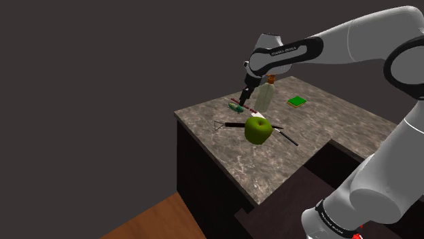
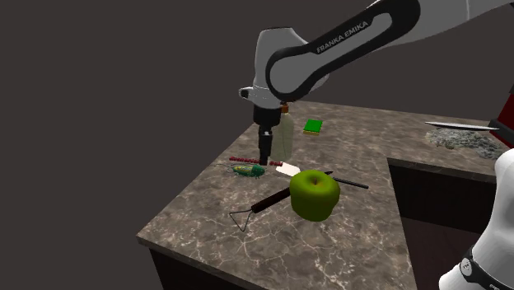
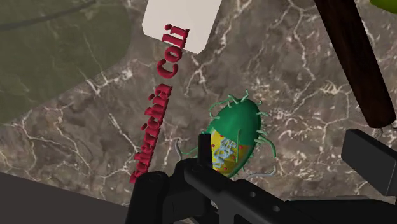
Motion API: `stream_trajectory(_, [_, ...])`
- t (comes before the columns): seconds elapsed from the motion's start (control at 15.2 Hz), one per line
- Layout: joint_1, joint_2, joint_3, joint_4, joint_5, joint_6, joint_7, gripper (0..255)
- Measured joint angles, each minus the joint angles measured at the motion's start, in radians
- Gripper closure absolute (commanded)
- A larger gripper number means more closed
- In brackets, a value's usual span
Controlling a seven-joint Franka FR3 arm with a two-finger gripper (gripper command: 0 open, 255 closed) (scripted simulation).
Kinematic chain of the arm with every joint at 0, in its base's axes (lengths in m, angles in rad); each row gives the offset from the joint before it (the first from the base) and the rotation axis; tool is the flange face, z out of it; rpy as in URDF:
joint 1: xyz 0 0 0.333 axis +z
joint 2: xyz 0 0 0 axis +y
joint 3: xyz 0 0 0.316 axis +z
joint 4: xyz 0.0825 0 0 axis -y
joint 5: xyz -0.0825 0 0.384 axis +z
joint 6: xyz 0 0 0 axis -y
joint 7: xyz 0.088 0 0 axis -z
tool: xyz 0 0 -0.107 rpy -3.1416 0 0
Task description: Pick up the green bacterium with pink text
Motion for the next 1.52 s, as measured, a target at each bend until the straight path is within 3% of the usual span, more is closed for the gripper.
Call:
stream_trajectory(0.2, [-0.011,0.088,-0.002,0.048,0.025,0.033,-0.039,0])
stream_trajectory(0.66, [-0.014,0.134,0.003,0.016,0.04,0.108,-0.052,0])
stream_trajectory(0.73, [-0.014,0.135,0.003,0.016,0.041,0.11,-0.053,255])
stream_trajectory(1.52, [-0.014,0.13,0.002,0.023,0.039,0.098,-0.051,255])
